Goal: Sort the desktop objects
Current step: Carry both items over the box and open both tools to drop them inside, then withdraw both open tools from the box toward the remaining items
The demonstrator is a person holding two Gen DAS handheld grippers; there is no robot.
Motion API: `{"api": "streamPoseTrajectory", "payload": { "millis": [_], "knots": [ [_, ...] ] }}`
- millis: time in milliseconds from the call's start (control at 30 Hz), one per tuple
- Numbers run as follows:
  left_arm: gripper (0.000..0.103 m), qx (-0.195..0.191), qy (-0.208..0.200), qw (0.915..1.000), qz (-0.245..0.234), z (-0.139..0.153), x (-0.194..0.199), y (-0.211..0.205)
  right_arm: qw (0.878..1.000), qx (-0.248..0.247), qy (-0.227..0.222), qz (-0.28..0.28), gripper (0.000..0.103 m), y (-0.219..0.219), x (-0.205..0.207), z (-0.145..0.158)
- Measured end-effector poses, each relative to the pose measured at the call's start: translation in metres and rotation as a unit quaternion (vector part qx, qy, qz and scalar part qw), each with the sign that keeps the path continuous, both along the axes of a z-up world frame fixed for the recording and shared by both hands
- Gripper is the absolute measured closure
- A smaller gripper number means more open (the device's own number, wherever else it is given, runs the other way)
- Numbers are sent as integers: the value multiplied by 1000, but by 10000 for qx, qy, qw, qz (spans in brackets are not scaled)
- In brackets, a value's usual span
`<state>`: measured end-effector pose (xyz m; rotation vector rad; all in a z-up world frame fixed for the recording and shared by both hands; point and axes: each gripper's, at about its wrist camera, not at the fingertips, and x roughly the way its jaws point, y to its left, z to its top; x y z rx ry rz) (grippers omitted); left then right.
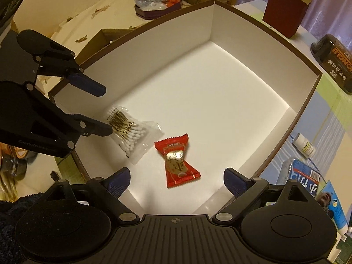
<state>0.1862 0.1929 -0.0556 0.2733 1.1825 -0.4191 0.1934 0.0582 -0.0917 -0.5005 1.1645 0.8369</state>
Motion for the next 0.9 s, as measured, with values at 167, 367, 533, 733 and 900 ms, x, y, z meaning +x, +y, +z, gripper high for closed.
{"api": "streamPoseTrajectory", "payload": {
  "millis": [167, 367, 533, 733, 900],
  "knots": [
    [53, 52, -31, 10000, 20, 1, -3, -6, 10000, 69, -32, -15, 9, -2, -3, 4],
    [51, 131, -84, 9999, 64, 3, -5, -10, 9998, 156, -79, 8, 9, -6, -12, 12],
    [50, 175, -145, 9996, 138, 6, -8, -13, 9996, 240, -125, 41, 9, -10, -17, 16],
    [48, 227, -236, 9992, 239, 13, -15, -18, 9992, 351, -187, 83, 9, -16, -24, 22],
    [46, 280, -367, 9984, 341, 23, -22, -21, 9986, 452, -250, 122, 9, -22, -30, 29]
  ]
}}
